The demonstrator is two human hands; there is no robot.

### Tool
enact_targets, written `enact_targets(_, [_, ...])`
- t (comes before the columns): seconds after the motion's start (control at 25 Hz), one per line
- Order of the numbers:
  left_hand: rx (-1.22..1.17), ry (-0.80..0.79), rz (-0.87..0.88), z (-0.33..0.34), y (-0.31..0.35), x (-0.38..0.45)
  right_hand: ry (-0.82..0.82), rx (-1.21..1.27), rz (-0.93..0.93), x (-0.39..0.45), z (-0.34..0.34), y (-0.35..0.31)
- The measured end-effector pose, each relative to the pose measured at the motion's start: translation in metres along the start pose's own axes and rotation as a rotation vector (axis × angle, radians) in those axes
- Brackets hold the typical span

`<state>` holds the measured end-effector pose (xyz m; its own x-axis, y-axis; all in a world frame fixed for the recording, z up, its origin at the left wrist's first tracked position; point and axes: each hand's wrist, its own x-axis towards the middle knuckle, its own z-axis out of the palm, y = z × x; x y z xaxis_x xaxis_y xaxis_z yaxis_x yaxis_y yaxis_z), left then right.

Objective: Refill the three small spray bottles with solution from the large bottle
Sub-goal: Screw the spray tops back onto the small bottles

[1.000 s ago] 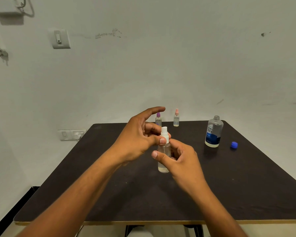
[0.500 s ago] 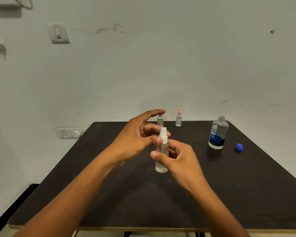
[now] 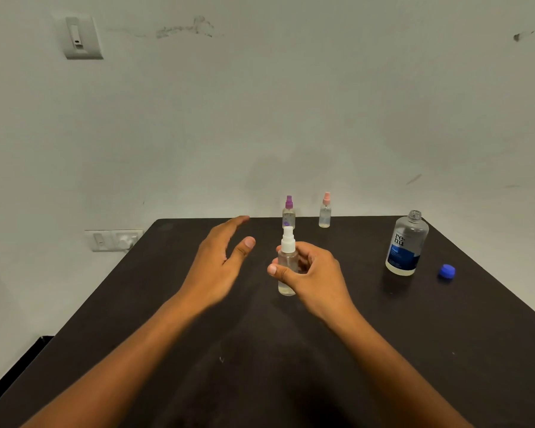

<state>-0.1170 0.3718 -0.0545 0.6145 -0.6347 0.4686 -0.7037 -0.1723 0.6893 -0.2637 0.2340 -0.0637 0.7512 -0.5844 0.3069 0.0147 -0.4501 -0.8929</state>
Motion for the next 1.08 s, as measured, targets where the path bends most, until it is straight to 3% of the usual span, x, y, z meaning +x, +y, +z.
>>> enact_targets(0.4, [0.219,-0.092,-0.018,0.031,-0.078,0.064,0.065,-0.029,0.055,0.104,0.031,0.051])
enact_targets(1.08, [0.444,-0.105,0.028,0.048,-0.158,0.160,0.139,-0.124,0.091,0.248,0.095,0.103])
